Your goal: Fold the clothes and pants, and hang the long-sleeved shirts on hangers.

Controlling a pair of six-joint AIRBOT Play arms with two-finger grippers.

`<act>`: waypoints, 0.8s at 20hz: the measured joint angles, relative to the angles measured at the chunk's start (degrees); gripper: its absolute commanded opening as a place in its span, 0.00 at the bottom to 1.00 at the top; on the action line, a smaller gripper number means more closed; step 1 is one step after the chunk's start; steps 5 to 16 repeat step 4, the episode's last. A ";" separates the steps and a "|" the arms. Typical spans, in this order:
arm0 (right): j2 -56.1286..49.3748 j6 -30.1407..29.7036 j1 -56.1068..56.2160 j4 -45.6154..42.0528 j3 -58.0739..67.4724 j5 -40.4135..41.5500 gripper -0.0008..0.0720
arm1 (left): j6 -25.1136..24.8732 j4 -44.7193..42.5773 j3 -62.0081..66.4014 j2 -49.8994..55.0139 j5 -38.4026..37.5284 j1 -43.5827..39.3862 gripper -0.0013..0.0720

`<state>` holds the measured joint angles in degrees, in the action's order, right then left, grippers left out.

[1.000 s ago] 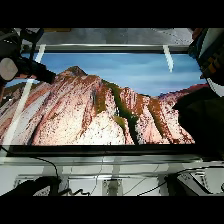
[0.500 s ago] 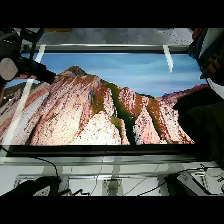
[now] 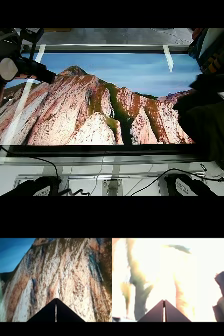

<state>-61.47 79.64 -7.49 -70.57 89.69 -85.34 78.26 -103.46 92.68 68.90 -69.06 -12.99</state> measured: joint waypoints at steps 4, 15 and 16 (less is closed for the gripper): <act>-0.37 2.60 12.41 -13.49 0.00 3.08 0.07 | 0.00 -0.02 0.00 0.00 0.00 0.00 0.04; -0.37 2.60 12.41 -13.49 0.00 3.08 0.07 | 0.00 -0.02 0.00 0.00 0.00 0.00 0.04; -0.37 2.60 12.41 -13.49 0.00 3.08 0.07 | 0.00 -0.02 0.00 0.00 0.00 0.00 0.04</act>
